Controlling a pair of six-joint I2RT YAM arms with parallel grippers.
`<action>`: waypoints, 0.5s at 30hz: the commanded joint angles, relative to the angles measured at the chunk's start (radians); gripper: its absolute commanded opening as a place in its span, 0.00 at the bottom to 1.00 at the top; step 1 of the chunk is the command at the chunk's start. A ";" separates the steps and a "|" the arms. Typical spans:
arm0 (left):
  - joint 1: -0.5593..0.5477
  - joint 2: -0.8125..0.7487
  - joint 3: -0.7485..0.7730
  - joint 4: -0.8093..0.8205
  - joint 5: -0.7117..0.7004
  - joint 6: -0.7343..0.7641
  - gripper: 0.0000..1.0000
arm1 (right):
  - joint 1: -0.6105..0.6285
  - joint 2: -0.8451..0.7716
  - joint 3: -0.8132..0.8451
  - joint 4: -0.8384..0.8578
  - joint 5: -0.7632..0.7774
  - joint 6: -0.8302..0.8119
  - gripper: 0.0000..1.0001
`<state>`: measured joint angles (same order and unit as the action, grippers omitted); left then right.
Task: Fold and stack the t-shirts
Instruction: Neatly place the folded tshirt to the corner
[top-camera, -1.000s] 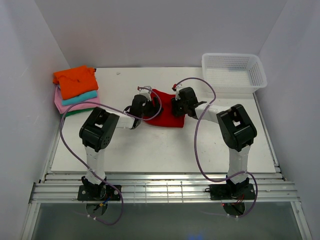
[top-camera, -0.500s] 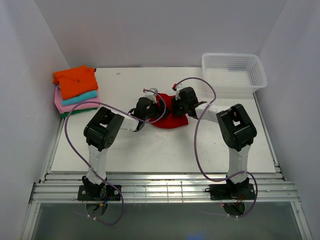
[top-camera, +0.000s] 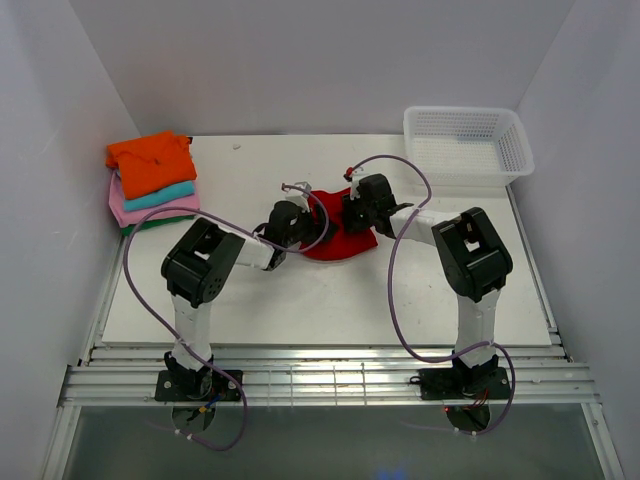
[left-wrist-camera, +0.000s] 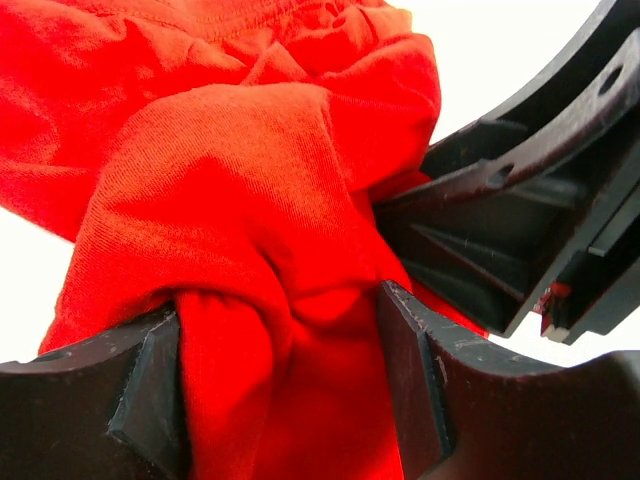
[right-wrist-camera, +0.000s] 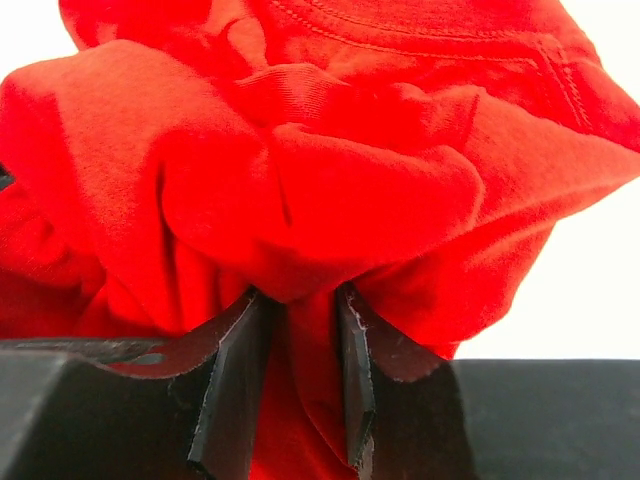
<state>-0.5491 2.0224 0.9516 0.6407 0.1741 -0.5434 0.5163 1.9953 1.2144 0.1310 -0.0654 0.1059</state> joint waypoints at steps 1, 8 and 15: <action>-0.020 -0.047 -0.054 -0.090 -0.025 -0.012 0.73 | 0.010 0.037 -0.015 -0.013 -0.037 0.023 0.37; 0.001 -0.079 -0.085 -0.064 -0.018 -0.065 0.77 | 0.010 0.042 -0.010 -0.024 -0.034 0.017 0.37; 0.006 -0.030 -0.071 -0.015 0.062 -0.115 0.82 | 0.010 0.045 -0.010 -0.028 -0.031 0.014 0.37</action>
<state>-0.5411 1.9739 0.8906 0.6556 0.1715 -0.6224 0.5167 1.9984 1.2144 0.1379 -0.0753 0.1055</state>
